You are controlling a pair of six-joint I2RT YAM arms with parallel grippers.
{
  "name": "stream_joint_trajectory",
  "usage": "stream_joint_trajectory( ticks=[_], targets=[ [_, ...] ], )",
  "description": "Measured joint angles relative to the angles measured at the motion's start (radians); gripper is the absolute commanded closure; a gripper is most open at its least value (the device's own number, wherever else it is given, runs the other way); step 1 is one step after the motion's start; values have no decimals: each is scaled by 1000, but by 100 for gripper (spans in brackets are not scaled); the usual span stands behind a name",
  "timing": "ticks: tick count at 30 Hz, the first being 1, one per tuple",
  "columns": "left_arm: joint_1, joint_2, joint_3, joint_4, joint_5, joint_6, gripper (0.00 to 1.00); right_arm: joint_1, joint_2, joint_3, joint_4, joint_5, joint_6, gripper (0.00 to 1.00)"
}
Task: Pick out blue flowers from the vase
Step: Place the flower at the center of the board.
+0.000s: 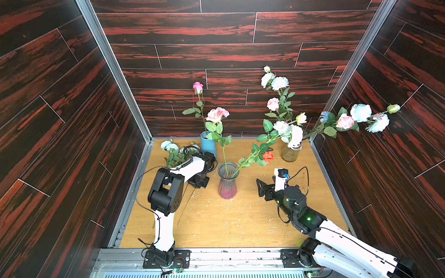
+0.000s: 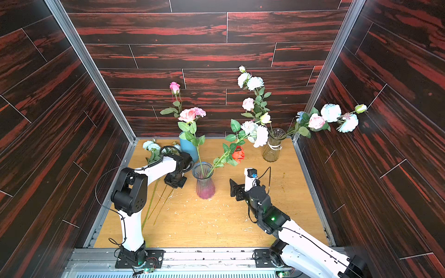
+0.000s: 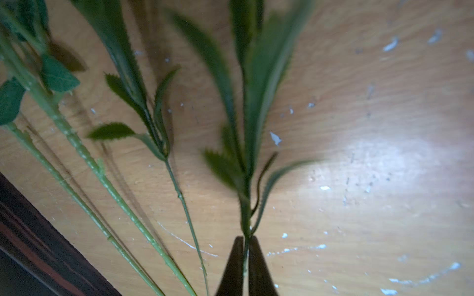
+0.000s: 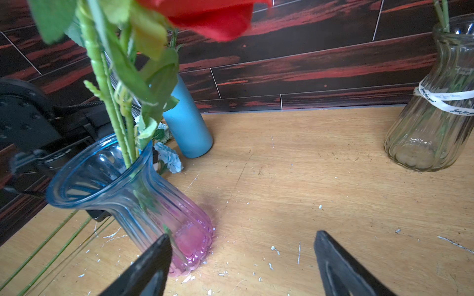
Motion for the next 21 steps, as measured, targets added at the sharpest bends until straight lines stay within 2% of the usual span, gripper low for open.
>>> stream_joint_trajectory(
  ticks=[3, 5, 9, 14, 18, 21],
  targets=[
    [1, -4, 0, 2, -2, 2, 56, 0, 0, 0, 0, 0, 0, 11],
    [1, -18, 0, 5, -5, -2, 49, 0, 0, 0, 0, 0, 0, 11],
    [1, -101, -11, 19, -13, -24, 47, 0, 0, 0, 0, 0, 0, 11],
    [1, -369, -100, 158, 0, -90, 48, 0, 8, 0, 0, 1, 0, 12],
    [-11, -690, -325, 471, 78, -193, 49, -3, 11, 0, -2, 4, 2, 14],
    [-31, -840, -459, 659, 147, -259, 49, -4, 4, 0, -13, 8, 4, 14]
  ],
)
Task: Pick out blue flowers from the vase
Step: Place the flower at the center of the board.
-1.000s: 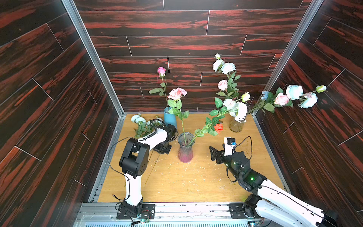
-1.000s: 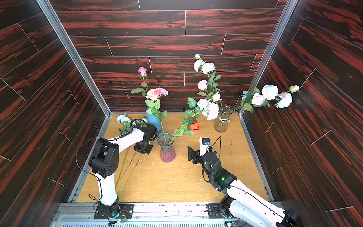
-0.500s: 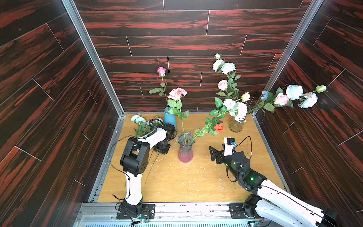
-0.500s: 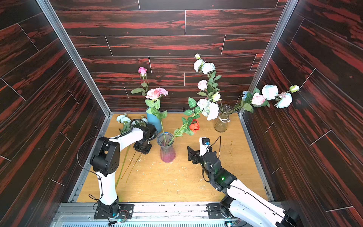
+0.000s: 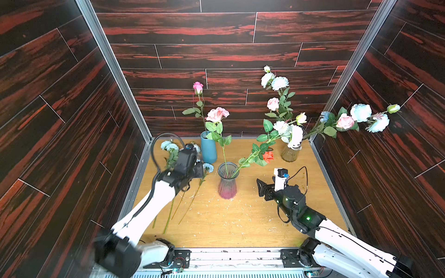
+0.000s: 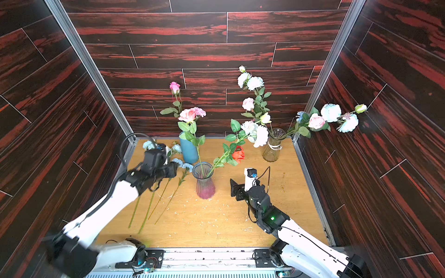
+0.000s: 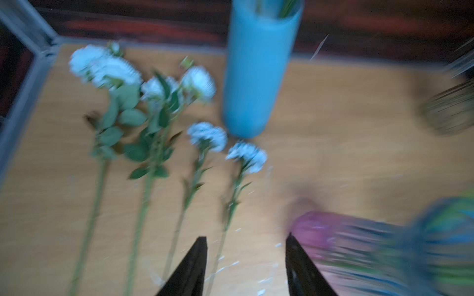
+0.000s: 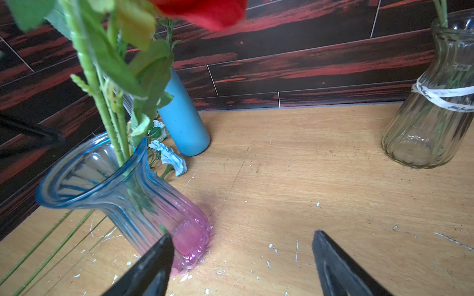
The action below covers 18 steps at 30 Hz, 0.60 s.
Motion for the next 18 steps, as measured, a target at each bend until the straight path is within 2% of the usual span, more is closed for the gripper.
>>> stream_joint_trajectory(
  ticks=[7, 13, 15, 18],
  targets=[
    [-66, -118, -76, 162, 132, -47, 46, 0, -17, 47, -101, -18, 29, 20],
    [-93, -146, -87, 233, 202, -50, 46, 0, 16, 118, -133, -62, 48, 21],
    [-145, -146, -85, 245, 206, -35, 45, 0, 30, 121, -133, -66, 51, 21],
    [-243, -140, -70, 253, 205, 6, 45, -1, 75, 120, -128, -60, 52, 27]
  ],
)
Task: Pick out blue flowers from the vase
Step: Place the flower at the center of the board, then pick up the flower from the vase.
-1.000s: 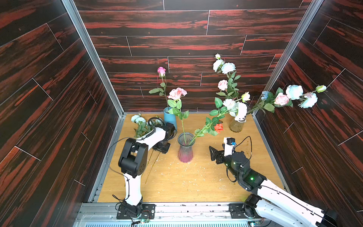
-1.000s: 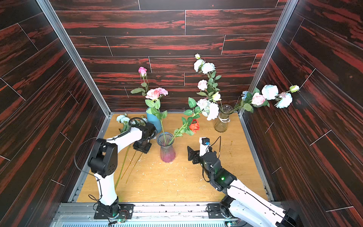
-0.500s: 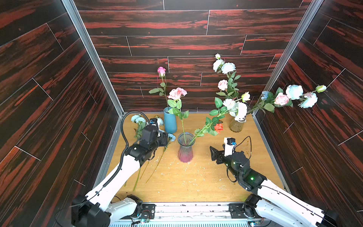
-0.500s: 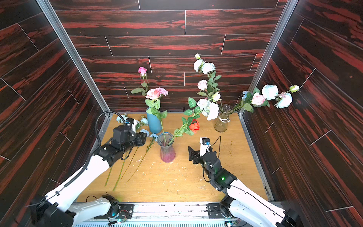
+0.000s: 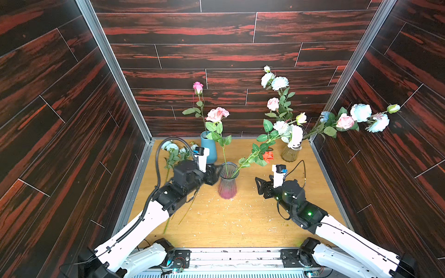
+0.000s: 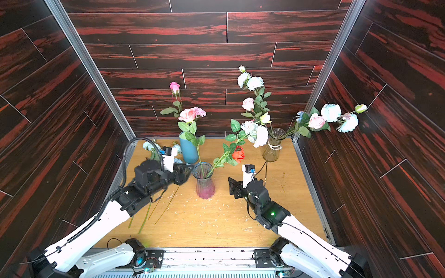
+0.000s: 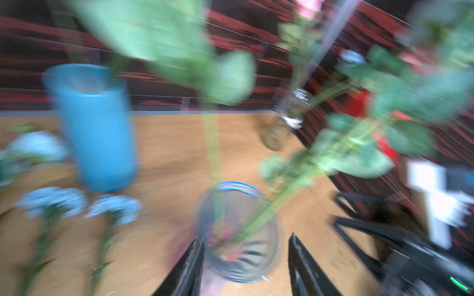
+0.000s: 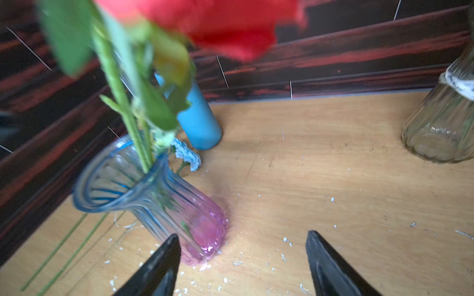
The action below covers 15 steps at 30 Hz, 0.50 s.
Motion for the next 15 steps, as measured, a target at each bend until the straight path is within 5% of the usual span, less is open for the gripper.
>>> stream_joint_trajectory(
  ticks=[6, 15],
  targets=[
    [-109, 77, 72, 19, -15, 92, 45, 0, 86, 0, 6, 9, -9, 19],
    [-164, 274, 189, 13, -87, 202, 54, -6, 11, -43, 48, 25, -9, 17]
  ],
)
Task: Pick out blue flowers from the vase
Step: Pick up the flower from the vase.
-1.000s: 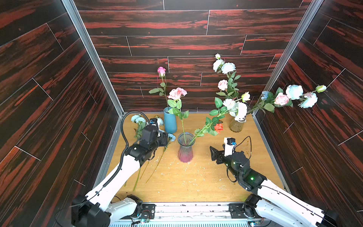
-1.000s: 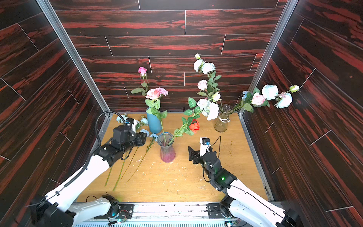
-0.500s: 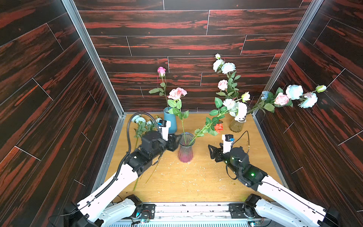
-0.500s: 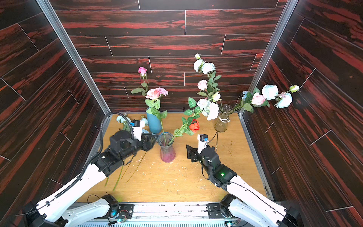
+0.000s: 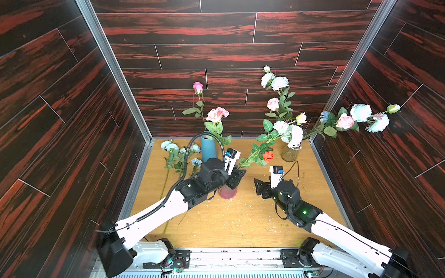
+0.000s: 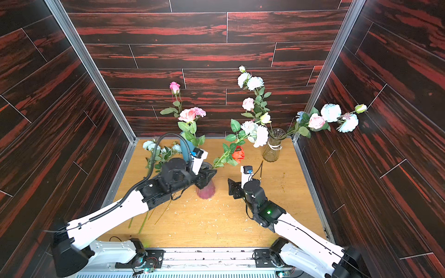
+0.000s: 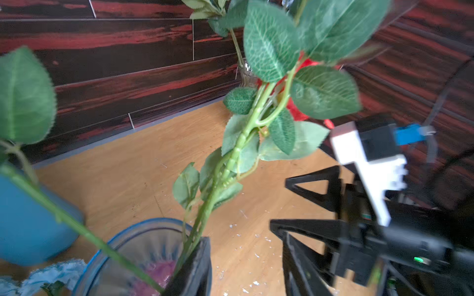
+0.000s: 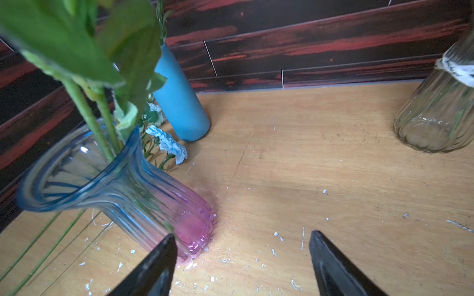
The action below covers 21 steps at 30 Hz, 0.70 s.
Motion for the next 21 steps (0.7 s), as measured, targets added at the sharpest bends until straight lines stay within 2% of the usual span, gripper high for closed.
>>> stream_joint_trajectory(
  ticks=[8, 12, 21],
  targets=[
    [0, 87, 110, -51, -47, 76, 54, -1, -18, -22, 19, -10, -1, 17],
    [0, 117, 170, -80, -53, 110, 59, -1, -21, -22, 29, -16, -2, 17],
    [0, 198, 180, -92, -68, 135, 63, -4, -24, -22, 41, -24, -3, 18]
  ],
)
